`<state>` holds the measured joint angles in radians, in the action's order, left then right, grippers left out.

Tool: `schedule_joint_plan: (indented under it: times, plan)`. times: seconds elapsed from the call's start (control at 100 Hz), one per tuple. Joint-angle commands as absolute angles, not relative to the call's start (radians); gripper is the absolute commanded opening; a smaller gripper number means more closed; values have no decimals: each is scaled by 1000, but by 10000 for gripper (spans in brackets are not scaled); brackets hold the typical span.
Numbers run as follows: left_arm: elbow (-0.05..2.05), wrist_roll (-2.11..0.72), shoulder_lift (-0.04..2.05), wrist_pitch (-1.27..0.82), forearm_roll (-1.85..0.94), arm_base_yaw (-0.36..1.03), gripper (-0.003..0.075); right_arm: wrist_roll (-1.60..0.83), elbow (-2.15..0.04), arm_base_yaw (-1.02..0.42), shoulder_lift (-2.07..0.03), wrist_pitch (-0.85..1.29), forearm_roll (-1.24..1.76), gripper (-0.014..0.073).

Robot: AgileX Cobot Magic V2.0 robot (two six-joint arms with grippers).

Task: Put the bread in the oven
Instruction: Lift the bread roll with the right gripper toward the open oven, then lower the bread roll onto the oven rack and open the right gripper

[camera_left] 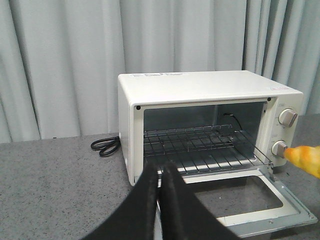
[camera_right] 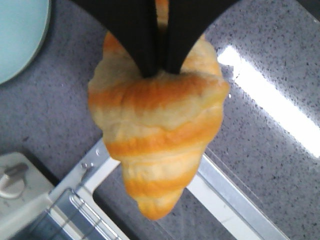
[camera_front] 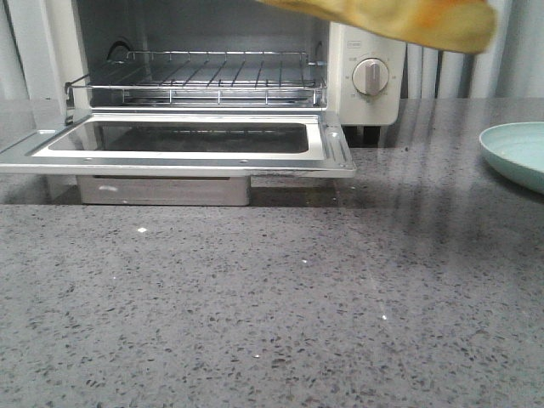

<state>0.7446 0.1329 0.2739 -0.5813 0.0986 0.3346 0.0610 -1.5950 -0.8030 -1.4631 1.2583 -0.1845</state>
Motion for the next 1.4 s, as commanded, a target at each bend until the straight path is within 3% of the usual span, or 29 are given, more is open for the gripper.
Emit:
schedule_joint_plan:
  times: [0.0,0.5,1.39]
  plan:
    - [777,141,281,-509,93,331,-22,12,-1692,-808,-1487,1247,-208,-74]
    - [777,141,281,-530,91,331,-22,-34,-2026,-808,-1803,1154,-373,-74]
    - [777,141,281,-539,91,331,-22,-34,-2043,-778,-1975,904,-622,-74]
